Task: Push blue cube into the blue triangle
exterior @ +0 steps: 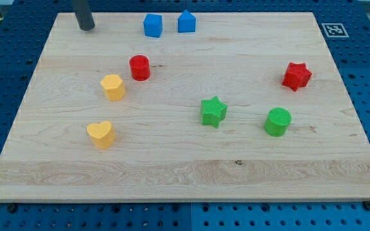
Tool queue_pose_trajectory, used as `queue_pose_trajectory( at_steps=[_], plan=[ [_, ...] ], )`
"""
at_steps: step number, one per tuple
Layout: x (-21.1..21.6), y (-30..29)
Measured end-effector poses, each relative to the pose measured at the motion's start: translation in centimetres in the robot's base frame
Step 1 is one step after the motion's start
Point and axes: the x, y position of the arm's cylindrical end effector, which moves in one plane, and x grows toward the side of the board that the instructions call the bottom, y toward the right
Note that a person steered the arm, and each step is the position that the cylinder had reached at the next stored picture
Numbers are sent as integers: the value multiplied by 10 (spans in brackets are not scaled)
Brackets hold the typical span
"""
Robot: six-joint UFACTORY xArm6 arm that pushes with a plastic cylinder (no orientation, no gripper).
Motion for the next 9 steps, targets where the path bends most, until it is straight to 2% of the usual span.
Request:
queue_pose_trajectory(
  at_steps=[3,4,6,9],
  plan=[
    [5,68],
    [5,108],
    [5,134],
    [-11,131]
  ],
)
